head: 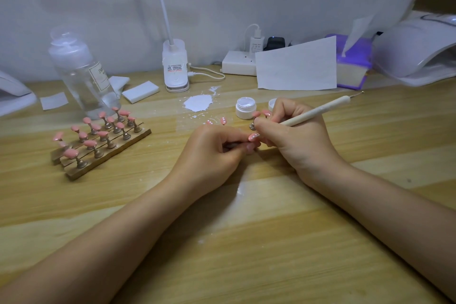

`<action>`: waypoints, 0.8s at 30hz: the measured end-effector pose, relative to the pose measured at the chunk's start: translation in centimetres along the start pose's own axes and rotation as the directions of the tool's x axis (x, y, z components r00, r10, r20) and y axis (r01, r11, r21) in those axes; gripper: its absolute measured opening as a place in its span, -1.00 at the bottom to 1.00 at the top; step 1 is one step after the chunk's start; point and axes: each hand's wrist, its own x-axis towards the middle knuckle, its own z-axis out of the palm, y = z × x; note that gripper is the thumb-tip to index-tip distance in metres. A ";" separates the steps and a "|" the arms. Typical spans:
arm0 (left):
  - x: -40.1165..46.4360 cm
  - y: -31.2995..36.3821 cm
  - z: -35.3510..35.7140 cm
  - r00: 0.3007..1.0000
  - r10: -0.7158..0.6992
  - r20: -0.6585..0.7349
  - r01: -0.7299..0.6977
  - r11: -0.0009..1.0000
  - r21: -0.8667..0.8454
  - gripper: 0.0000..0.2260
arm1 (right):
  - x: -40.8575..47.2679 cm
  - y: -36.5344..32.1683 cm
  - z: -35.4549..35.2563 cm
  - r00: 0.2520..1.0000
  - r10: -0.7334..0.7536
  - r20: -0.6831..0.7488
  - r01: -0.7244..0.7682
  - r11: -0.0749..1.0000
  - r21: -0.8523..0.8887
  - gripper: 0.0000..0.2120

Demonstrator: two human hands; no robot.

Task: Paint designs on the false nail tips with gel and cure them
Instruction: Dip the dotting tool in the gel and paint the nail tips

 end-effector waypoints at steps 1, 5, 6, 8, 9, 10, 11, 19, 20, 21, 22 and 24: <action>0.0 0.0 0.0 1.000 -0.004 -0.001 0.004 1.000 0.000 -0.83 | 0.0 0.0 0.0 1.000 -0.002 0.002 0.002 1.000 -0.004 -0.63; 0.0 0.0 -0.1 1.000 -0.016 -0.002 0.016 1.000 0.001 -0.83 | 0.1 0.2 0.0 1.000 -0.012 -0.006 0.012 1.000 -0.026 -0.64; 0.0 0.0 -0.1 1.000 -0.019 -0.001 0.019 1.000 -0.002 -0.83 | 0.1 0.2 0.0 1.000 -0.012 -0.007 0.012 1.000 -0.025 -0.64; 0.0 0.0 0.0 1.000 -0.024 -0.001 0.024 1.000 -0.005 -0.83 | 0.0 0.2 0.1 1.000 -0.004 0.001 0.004 1.000 -0.017 -0.64; 0.0 0.0 0.0 1.000 -0.025 -0.001 0.025 1.000 -0.003 -0.83 | 0.0 0.1 0.0 1.000 0.004 0.008 -0.004 1.000 -0.010 -0.64; 0.0 0.0 0.0 1.000 -0.026 0.001 0.026 1.000 -0.001 -0.83 | 0.0 0.1 0.0 1.000 0.010 0.018 -0.010 1.000 -0.003 -0.64; 0.0 0.0 0.0 1.000 -0.027 0.003 0.027 1.000 -0.001 -0.83 | 0.0 0.1 0.0 1.000 0.010 0.024 -0.010 1.000 -0.004 -0.64; 0.0 0.0 0.0 1.000 -0.014 0.003 0.014 1.000 0.011 -0.82 | 0.1 0.2 0.1 1.000 -0.012 0.011 0.012 1.000 -0.011 -0.65; 0.0 0.0 0.0 1.000 -0.013 0.003 0.013 1.000 0.011 -0.82 | 0.1 0.2 0.1 1.000 -0.020 0.006 0.020 0.999 -0.030 -0.65; 0.0 0.0 0.0 1.000 -0.014 0.004 0.014 1.000 0.011 -0.82 | 0.1 0.2 0.1 1.000 -0.024 0.003 0.024 0.999 -0.042 -0.65; 0.0 0.0 0.0 1.000 -0.018 0.004 0.018 1.000 0.012 -0.82 | 0.1 0.2 0.1 1.000 -0.022 0.004 0.022 0.999 -0.038 -0.65; 0.0 0.0 0.0 1.000 -0.025 0.006 0.025 1.000 0.015 -0.82 | 0.1 0.1 0.2 1.000 -0.010 0.020 0.010 1.000 -0.014 -0.64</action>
